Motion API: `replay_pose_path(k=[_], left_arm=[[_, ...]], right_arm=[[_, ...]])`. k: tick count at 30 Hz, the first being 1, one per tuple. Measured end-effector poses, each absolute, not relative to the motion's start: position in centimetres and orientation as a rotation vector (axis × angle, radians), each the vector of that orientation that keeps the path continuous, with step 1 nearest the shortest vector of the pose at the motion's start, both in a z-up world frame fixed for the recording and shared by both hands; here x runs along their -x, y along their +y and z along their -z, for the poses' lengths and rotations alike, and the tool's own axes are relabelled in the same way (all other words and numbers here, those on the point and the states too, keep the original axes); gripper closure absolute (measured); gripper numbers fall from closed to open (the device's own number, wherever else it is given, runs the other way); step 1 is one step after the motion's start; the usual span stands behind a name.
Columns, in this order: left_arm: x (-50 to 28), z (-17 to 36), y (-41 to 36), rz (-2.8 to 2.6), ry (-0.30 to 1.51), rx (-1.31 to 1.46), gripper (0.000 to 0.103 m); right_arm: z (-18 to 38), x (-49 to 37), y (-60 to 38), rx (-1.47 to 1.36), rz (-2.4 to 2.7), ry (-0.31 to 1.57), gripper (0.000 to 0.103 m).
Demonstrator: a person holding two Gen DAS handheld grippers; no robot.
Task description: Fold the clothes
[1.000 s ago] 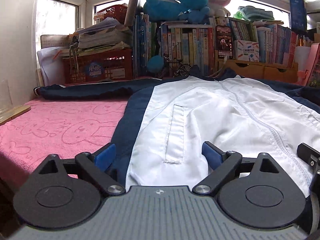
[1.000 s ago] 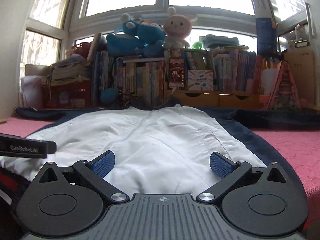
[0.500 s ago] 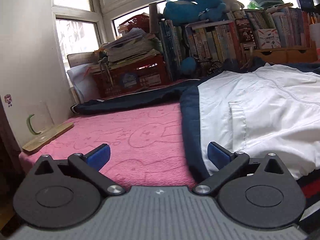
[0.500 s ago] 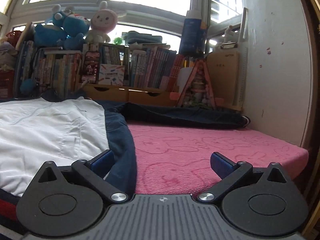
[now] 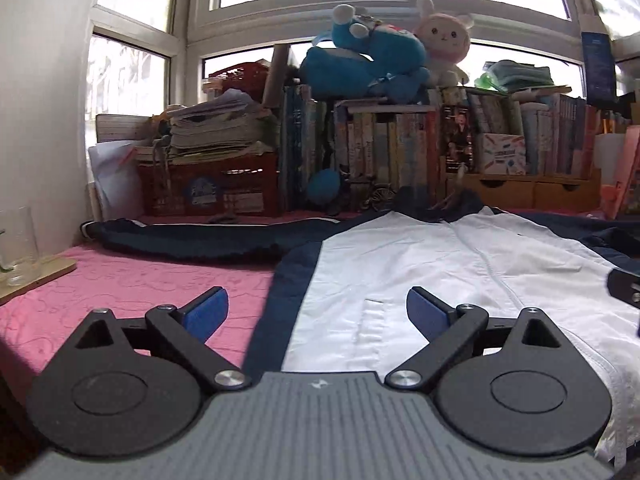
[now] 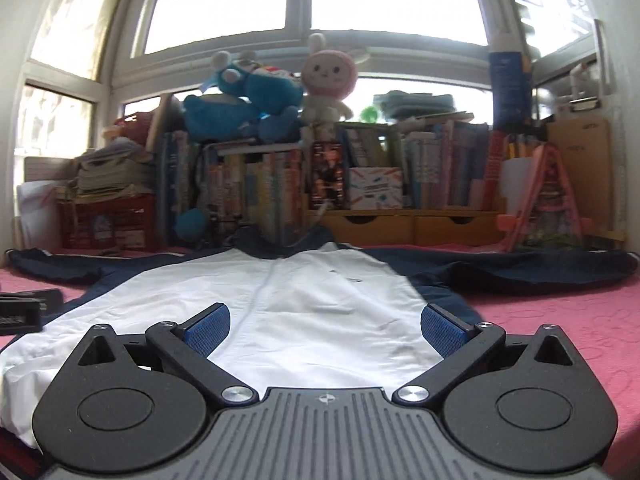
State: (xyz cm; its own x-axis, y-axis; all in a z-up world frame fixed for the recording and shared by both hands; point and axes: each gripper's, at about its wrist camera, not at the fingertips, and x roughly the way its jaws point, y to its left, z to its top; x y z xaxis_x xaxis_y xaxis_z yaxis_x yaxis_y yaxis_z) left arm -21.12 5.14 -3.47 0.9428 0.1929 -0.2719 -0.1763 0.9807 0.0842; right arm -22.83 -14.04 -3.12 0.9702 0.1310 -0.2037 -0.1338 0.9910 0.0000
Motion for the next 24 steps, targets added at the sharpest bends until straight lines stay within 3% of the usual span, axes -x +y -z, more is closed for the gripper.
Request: replay_pose_path(k=[3,5,12,16,20,24], left_arm=[[20.5,5.8,4.4,-0.253,0.349,-0.186,0.004],[22.3,6.6,5.3,-0.294,0.292,-0.236,0.000],[22.3,2.6,9.1,-0.308,0.298,-0.259,0.000],[22.3,0.4,11.2,-0.314,0.304,-0.271,0.000],[17.2,-2.6,10.2,-0.167,0.278,-0.189,0.000],[12.6,-1.2,7.8,-0.090,0.360,-0.111,0.000]], right_arm=[[4.6,22.3,-12.8,0.124,-0.117,0.239,0.002],[5.7,22.8,-14.2,0.220,0.012,0.203,0.004],[6.2,21.8,-25.2,0.287,0.534,0.313,0.001],[2.7,20.5,-26.9,0.303,0.422,0.326,0.000],[-1.1,17.0,-25.9,0.179,0.037,0.405,0.000],[-1.3,10.4,-21.8,0.024,-0.275,0.546,0.000]])
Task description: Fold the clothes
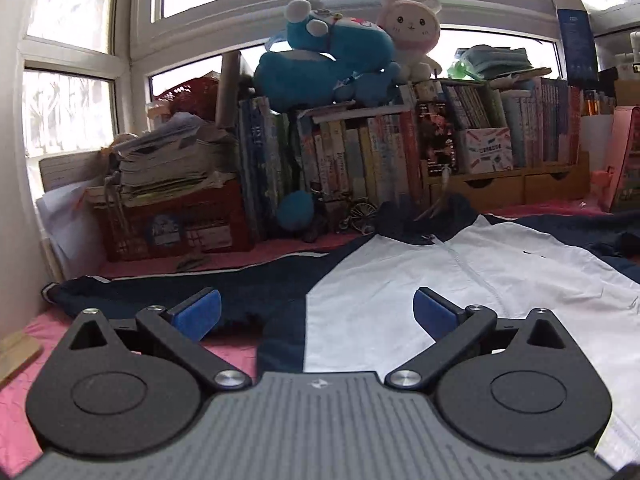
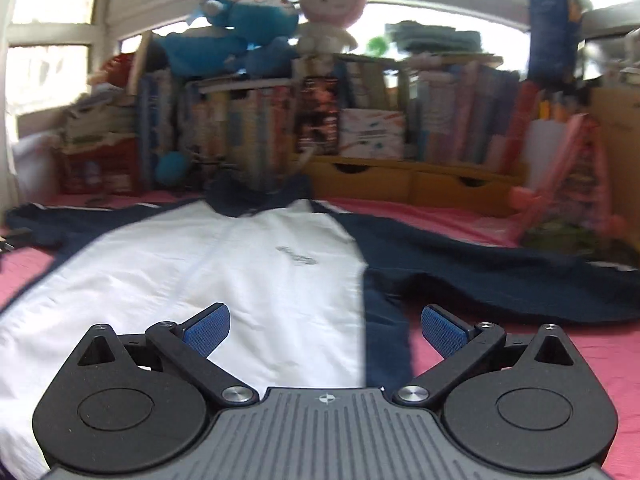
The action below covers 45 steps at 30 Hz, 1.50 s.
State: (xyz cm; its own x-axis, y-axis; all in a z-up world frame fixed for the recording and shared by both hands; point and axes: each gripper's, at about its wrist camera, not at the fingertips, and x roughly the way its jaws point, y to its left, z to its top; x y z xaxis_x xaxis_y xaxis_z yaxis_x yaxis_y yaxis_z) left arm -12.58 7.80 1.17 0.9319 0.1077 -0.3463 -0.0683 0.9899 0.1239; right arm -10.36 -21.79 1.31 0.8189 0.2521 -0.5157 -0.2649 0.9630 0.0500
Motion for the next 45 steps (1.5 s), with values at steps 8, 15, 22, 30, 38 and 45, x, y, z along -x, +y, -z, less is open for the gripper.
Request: replay_pose_path(k=[8,15,22,30,38,45], left_arm=[[9.9,2.2,7.5,-0.103,0.577,-0.052,0.000],[9.6,2.9,7.7,-0.116,0.628,-0.051,0.000],[6.5,-0.2,7.2,-0.054,0.520,-0.114,0.001],[-2.9,-1.7,6.4,0.094,0.524,-0.106,0.063],[-10.7,3.2,7.2,0.008,0.657,-0.044,0.074],[-12.8,3.5,8.1,-0.065,0.666,-0.086,0.058]], right_arm=[[1.0,-1.6,-19.2,-0.070,-0.394,0.709,0.005],[4.6,-6.3,-30.3,0.093,0.082,0.685,0.009],[2.9,-5.6,-41.5,0.028,0.565,0.712,0.035],[-1.1,-9.5,-27.6,-0.149,-0.182,0.743,0.076],[3.2,-14.6,-13.7,0.070,-0.339,0.728,0.078],[5.8,-21.1,-16.1,0.468,0.199,0.628,0.076]])
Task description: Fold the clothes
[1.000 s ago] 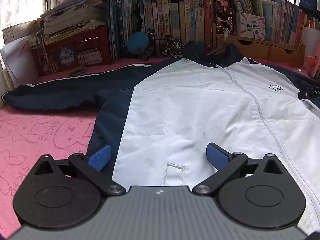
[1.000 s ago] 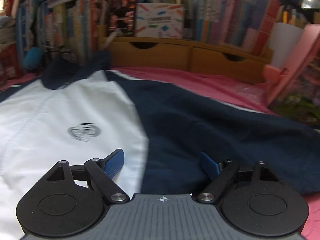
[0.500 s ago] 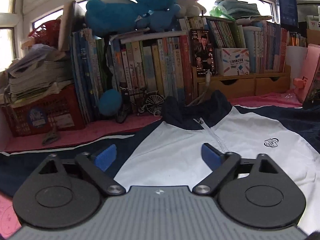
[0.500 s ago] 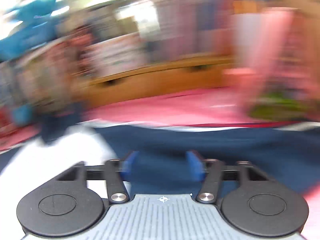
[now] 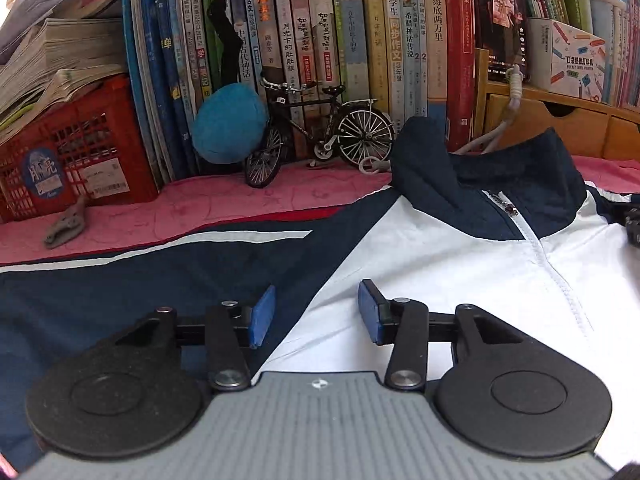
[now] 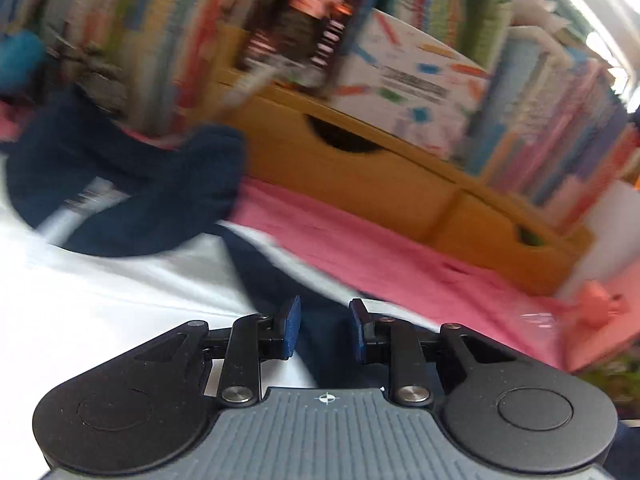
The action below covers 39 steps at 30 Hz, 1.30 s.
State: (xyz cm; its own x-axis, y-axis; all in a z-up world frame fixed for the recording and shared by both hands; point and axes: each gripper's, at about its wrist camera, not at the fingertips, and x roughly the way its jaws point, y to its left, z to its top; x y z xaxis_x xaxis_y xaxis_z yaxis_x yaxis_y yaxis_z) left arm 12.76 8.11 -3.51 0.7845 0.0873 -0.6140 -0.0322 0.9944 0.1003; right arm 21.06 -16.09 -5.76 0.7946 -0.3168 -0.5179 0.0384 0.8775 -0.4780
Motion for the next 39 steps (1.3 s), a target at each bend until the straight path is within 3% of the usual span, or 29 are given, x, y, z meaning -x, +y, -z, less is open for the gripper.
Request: replay_pose_path(k=[4,8,15,20,26,29,31,33,36,39], left_arm=[[-12.9,3.4,8.3,-0.062,0.667,-0.080,0.058],[-13.1,3.3,8.4,-0.060,0.669,-0.071,0.058],[-13.1,3.5,8.2,-0.068,0.668,-0.076,0.057],[-13.2,3.5,8.9,-0.069,0.675,-0.031,0.051],[-13.2,3.5,9.2,-0.067,0.676,-0.020,0.051],[-13.2,3.5,9.2,-0.074,0.676,-0.023,0.049],[-13.3,3.5,9.1,-0.082,0.676,-0.029,0.047],[-13.3,3.5,9.0,-0.094,0.677,-0.034,0.043],[-13.1,3.4,9.4,-0.104,0.678,-0.027,0.035],[-7.1,1.3,9.7,-0.045,0.607,0.015,0.041]], right_arm=[[5.9,-23.1,-19.8,0.542,0.364,0.677,0.076],[3.5,-21.4,-19.6,0.443,0.347,0.656,0.076],[-0.1,-17.5,-11.1,-0.009,-0.300,0.721,0.071],[2.3,-14.9,-8.7,0.044,-0.421,0.767,0.068],[2.7,-15.3,-18.5,0.124,-0.082,0.710,0.063],[3.4,-15.9,-27.1,0.150,0.205,0.688,0.053],[3.8,-16.2,-32.0,0.226,0.432,0.703,0.052],[3.5,-15.5,-34.9,0.315,0.626,0.766,0.061],[0.7,-10.4,-35.2,0.170,0.493,0.669,0.062],[-2.3,-4.5,-30.6,0.110,0.277,0.524,0.048]])
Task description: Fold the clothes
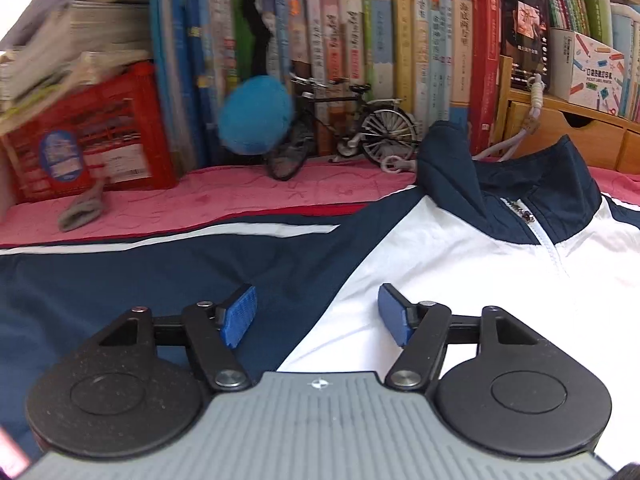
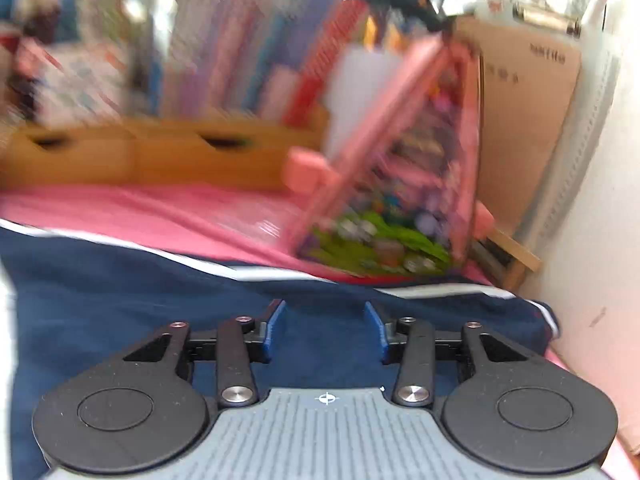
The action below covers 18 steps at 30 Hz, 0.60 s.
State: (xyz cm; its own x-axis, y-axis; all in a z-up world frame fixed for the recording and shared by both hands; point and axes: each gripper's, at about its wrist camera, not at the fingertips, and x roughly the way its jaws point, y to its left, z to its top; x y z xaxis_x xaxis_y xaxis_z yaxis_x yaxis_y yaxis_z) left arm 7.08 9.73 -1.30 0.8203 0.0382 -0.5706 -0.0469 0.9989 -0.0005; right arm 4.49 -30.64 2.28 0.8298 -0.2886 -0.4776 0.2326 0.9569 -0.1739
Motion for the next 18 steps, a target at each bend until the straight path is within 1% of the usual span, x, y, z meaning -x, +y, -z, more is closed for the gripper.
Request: replay_pose_path(k=[1,2,3,4,5,6,7,8,10,12,14,16,17,18], left_arm=[[-5.0,0.6,9.8,-0.025,0.582,0.029,0.041],[-2.9,-0.2,9.9,-0.005,0.558,0.043,0.039],[-0.8,-0.9,10.0,0.015,0.533,0.058,0.036],[1.3,-1.6,10.2,0.035,0.508,0.072,0.028],[3.7,-1.4,9.9,0.056,0.494,0.059,0.025],[6.3,-1.2,9.7,0.077,0.480,0.043,0.025],[8.8,-0.9,9.5,0.098,0.467,0.027,0.025],[10.0,0.0,9.0,0.082,0.486,0.000,0.025],[12.2,2.0,7.9,0.041,0.532,-0.057,0.025],[14.3,4.0,7.1,-0.027,0.565,-0.100,0.024],[16.1,4.5,7.8,-0.094,0.517,-0.088,0.023],[17.2,4.6,8.4,-0.153,0.493,-0.097,0.019],[17.8,4.8,8.8,-0.179,0.481,-0.103,0.015],[18.3,4.9,9.2,-0.205,0.468,-0.108,0.015]], right_arm=[[-3.2,-2.3,-28.6,0.113,0.201,0.468,0.041],[-4.1,0.0,-26.5,0.118,0.124,0.410,0.034],[-5.1,2.3,-26.4,0.128,0.054,0.357,0.031],[-6.4,5.3,-26.5,0.139,-0.028,0.288,0.024],[-7.5,8.1,-26.9,0.143,-0.104,0.226,0.016],[-8.1,10.6,-26.6,0.128,-0.173,0.187,0.011],[-8.5,13.1,-26.1,0.108,-0.240,0.154,0.001],[-9.0,15.6,-25.5,0.088,-0.307,0.121,0.000],[-8.0,19.2,-23.5,0.025,-0.360,0.113,0.000],[-5.2,21.2,-20.3,0.028,-0.337,0.142,0.000],[-2.2,23.0,-16.9,0.041,-0.304,0.177,0.000],[0.0,23.7,-14.6,0.032,-0.304,0.186,0.000],[1.1,23.9,-13.6,0.026,-0.307,0.189,0.000],[2.1,24.1,-12.5,0.020,-0.309,0.192,0.000]])
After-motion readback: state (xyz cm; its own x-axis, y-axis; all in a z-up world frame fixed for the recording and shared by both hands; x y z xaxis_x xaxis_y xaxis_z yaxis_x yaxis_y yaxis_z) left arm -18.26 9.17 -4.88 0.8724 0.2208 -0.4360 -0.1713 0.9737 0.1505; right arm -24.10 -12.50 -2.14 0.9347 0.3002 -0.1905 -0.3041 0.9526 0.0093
